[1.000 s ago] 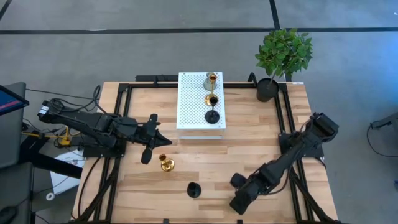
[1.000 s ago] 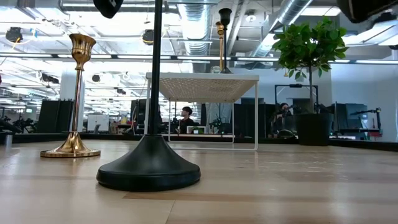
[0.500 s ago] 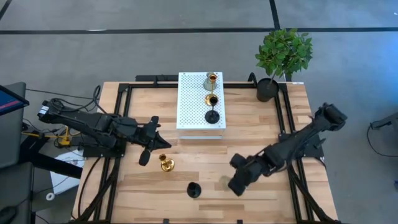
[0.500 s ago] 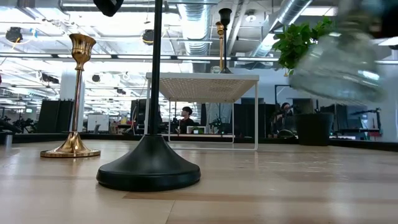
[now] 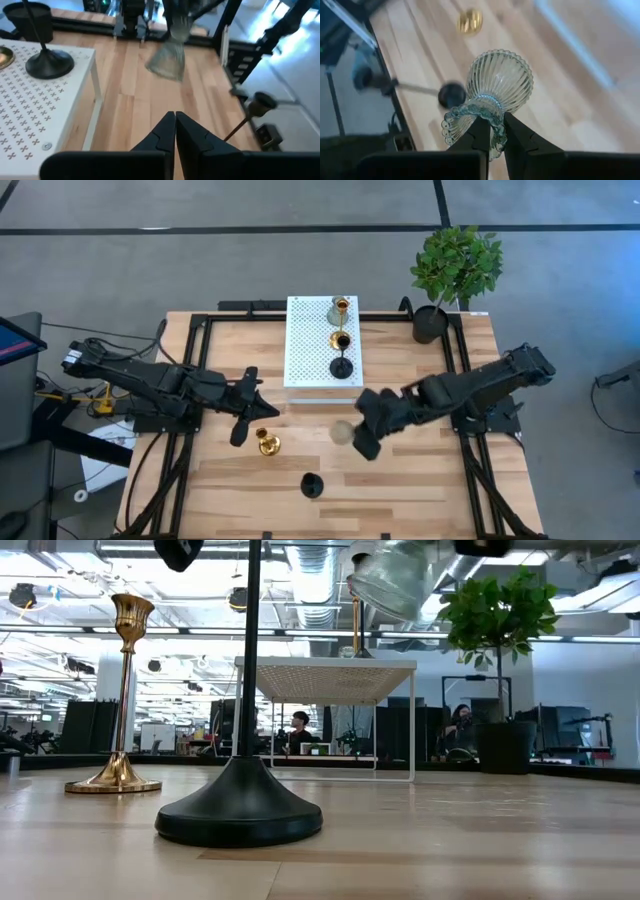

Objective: Pick & Place candle stick holders
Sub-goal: Put the green candle holder on the shelf

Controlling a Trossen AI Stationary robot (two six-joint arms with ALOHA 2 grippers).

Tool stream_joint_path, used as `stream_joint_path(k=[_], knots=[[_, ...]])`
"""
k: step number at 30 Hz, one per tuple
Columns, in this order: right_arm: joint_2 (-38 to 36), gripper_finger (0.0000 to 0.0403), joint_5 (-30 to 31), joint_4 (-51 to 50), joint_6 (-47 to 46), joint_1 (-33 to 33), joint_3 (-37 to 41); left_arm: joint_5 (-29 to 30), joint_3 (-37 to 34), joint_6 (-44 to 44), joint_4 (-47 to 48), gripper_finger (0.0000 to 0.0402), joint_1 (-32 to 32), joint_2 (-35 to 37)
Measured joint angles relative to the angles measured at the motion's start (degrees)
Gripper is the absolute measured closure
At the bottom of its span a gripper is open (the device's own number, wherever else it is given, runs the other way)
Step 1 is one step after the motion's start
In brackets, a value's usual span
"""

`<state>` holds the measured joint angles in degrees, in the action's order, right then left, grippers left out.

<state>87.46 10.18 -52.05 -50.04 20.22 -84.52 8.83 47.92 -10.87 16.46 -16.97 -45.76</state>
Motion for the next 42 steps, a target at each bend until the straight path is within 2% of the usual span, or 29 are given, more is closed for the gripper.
stream_joint_path(k=[7,12,20,29,35,42], knots=[[3.2,0.0386,1.9,0.1,7.6,-4.1,-5.7,4.3,7.9,7.5,3.2,0.0396,0.0,-6.5],[8.2,0.0386,-1.3,0.1,12.2,-5.1,-10.1,7.2,13.4,9.1,8.4,0.0388,0.1,-9.7],[11.9,0.0386,-2.3,0.8,15.1,-5.9,-15.6,7.5,15.1,7.6,13.9,0.0387,0.0,-14.3],[12.0,0.0386,-2.9,1.1,15.3,-6.8,-16.4,7.6,15.2,6.8,12.1,0.0381,0.0,-14.9],[12.1,0.0386,-2.9,1.3,15.6,-7.0,-16.4,7.7,15.2,7.1,7.8,0.0357,0.0,-15.3],[12.1,0.0386,-3.2,1.2,15.7,-7.1,-16.4,7.6,15.2,10.9,6.5,0.0293,0.0,-16.7]])
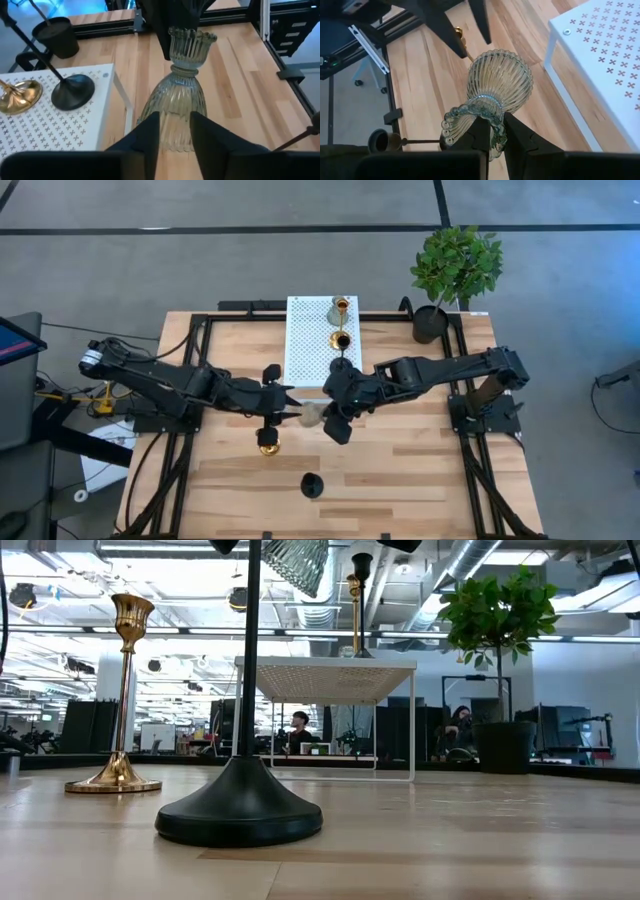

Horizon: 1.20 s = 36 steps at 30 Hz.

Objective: Pick & Place candle stick holders
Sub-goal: Put the green candle holder on the shelf

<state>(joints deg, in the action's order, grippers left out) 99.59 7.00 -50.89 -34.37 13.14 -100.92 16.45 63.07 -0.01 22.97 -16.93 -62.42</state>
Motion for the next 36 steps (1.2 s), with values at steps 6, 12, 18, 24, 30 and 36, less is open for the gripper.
stream_joint_path(k=[6,12,18,24,30,36], knots=[[0.1,0.0386,-1.1,-0.1,0.5,-0.3,0.0,-0.5,0.0,3.7,-4.1,0.0234,-0.1,0.1],[0.1,0.0386,-2.0,0.0,1.4,-0.7,0.0,-2.0,0.0,7.1,-7.3,0.0178,0.1,-1.2],[0.1,0.0386,-2.7,0.1,1.4,-1.0,0.0,-1.9,0.0,7.1,-7.8,0.0137,0.2,-3.6],[0.1,0.0386,-2.9,0.2,1.4,-1.1,0.0,-1.9,0.0,6.8,-11.3,0.0133,0.1,-5.8],[0.1,0.0386,-2.9,0.4,1.4,-1.1,0.0,-1.9,0.0,6.7,-15.2,0.0142,0.6,-7.7],[0.1,0.0386,-2.8,0.4,1.6,-1.1,0.0,-2.0,0.0,5.5,-16.2,0.015,1.1,-8.6]])
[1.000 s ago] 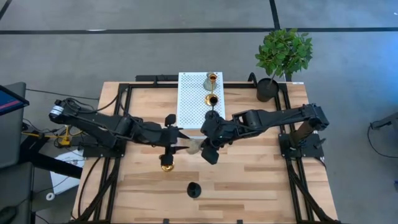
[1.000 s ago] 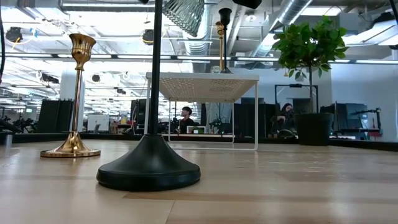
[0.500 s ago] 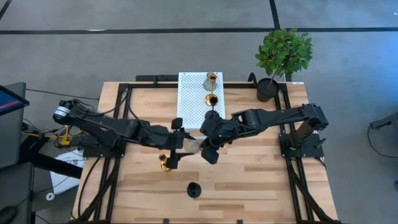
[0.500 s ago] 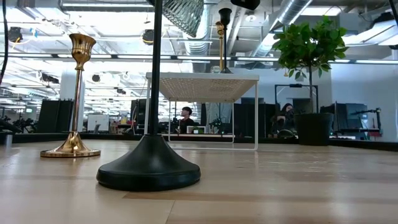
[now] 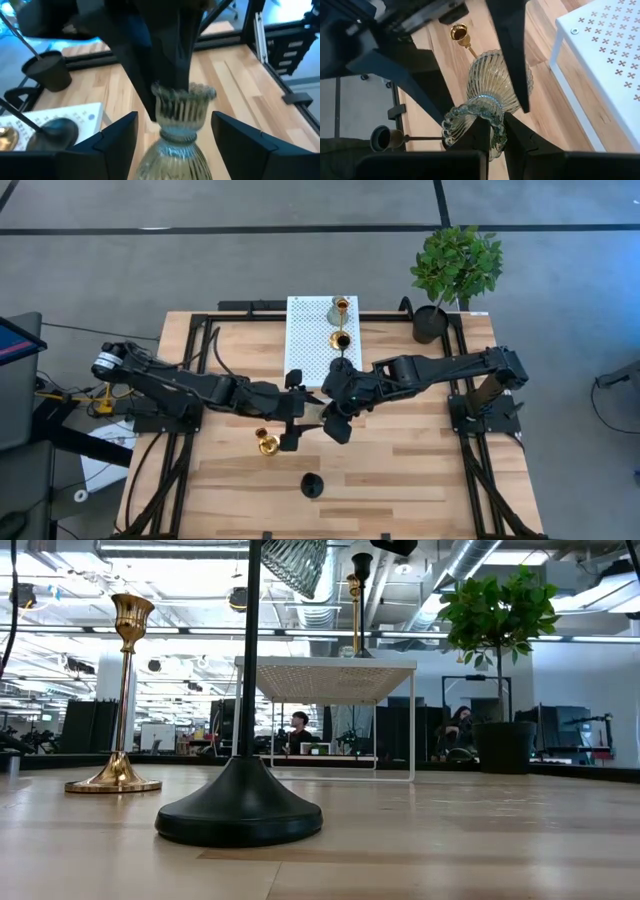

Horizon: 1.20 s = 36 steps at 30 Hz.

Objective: Pick & Place candle stick holders
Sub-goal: Put the green candle holder on the shelf

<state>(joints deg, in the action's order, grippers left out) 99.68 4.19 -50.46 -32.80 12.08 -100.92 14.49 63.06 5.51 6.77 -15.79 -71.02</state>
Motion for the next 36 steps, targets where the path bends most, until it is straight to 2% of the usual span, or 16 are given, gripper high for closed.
stream_joint_path(k=[17,21,28,36], knots=[[0.0,0.0386,0.1,-0.1,0.4,-0.1,0.0,0.1,0.0,-0.2,-1.7,0.0176,0.5,-2.6],[0.0,0.0386,0.2,-0.1,0.4,-0.1,0.0,0.4,0.0,-0.3,-2.4,0.0198,0.4,-2.6],[0.0,0.0386,0.0,-0.1,0.2,-0.2,0.0,0.3,0.0,-0.9,-2.1,0.026,0.4,-2.6],[0.0,0.0386,0.0,-0.1,0.2,-0.2,0.0,0.4,0.0,-1.1,-2.1,0.0258,0.4,-2.6]])
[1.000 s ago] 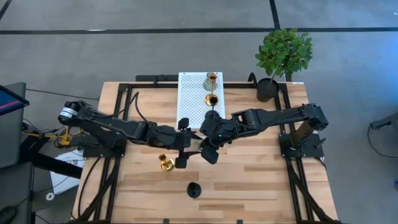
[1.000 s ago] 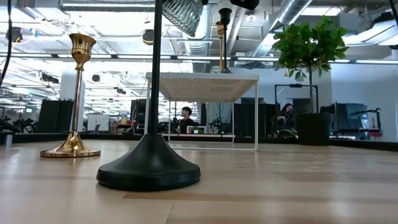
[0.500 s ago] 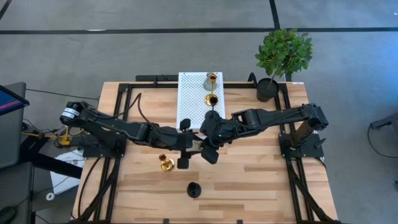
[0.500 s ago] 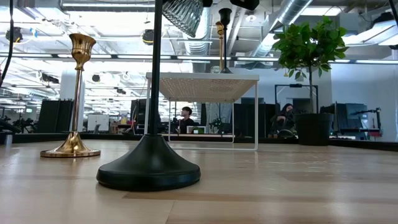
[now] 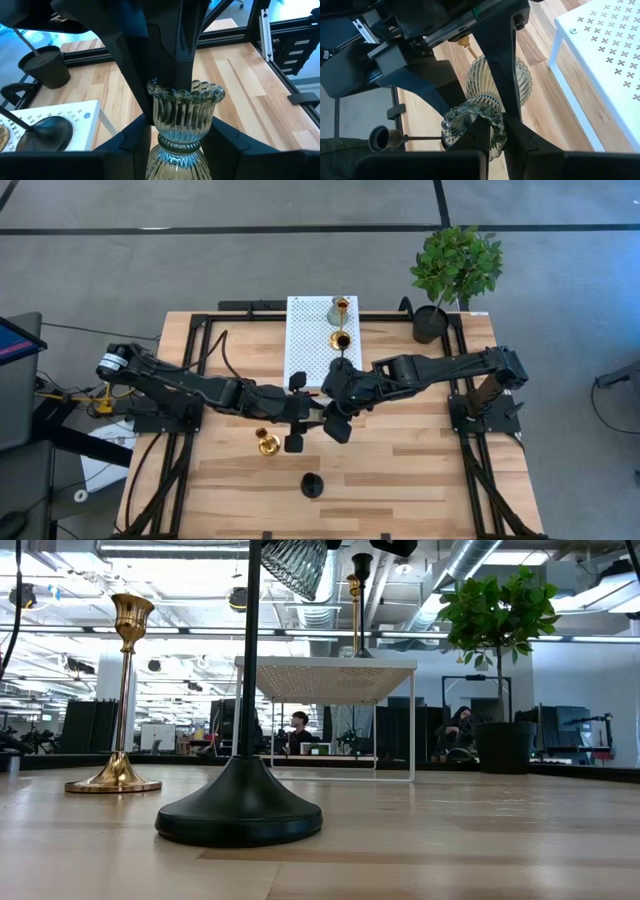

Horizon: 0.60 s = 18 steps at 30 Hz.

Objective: Pick & Place candle stick holders
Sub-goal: Put the green candle holder on the shelf

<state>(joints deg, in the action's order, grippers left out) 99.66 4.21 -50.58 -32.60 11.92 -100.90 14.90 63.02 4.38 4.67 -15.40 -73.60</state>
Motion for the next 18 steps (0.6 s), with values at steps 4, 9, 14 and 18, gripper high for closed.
stream_joint_path(k=[4,9,14,18], knots=[[0.0,0.0384,-0.1,0.0,0.0,-0.1,0.0,0.0,0.0,-0.1,0.0,0.026,0.0,0.0],[-0.8,0.0365,-2.6,-0.1,0.0,-0.8,-0.2,0.0,0.0,-1.2,-0.5,0.0261,-0.1,0.0],[-2.0,0.0374,-4.0,-3.4,0.0,-1.8,-3.2,0.7,0.4,-1.2,-1.7,0.0263,-0.1,0.3],[-2.2,0.0376,-4.5,-5.7,0.7,-2.5,-5.6,0.6,0.4,-1.0,-2.5,0.0263,-0.1,0.3]])
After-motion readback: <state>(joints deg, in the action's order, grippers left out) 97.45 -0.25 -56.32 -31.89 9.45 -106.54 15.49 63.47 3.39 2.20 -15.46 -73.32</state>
